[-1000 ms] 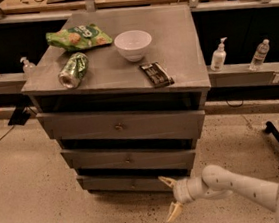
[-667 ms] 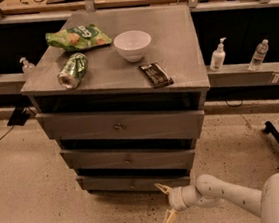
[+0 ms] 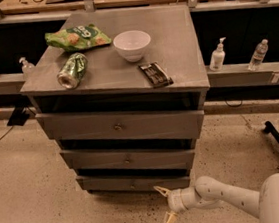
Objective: Open bottom drawer
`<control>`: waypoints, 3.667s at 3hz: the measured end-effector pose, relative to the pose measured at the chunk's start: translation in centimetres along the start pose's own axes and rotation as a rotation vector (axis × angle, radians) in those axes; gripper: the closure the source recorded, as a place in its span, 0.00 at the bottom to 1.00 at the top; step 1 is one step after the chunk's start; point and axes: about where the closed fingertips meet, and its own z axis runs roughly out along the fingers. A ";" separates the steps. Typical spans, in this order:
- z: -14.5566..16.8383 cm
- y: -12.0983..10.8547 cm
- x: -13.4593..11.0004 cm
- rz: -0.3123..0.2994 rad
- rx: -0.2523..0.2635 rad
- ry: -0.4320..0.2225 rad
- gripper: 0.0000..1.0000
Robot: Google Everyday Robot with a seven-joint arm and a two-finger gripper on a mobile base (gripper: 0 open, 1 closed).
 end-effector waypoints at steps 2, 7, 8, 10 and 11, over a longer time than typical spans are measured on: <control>2.6 -2.3 0.8 -0.028 -0.032 -0.028 0.00; 2.8 -9.5 1.9 -0.109 0.233 0.237 0.00; 3.2 -9.7 1.2 -0.170 0.238 0.328 0.00; 5.1 -10.2 2.2 -0.214 0.175 0.427 0.00; 5.8 -10.7 3.3 -0.205 0.147 0.451 0.00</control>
Offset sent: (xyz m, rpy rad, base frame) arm 0.0559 0.0196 -0.0288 0.0280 -0.0391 0.0412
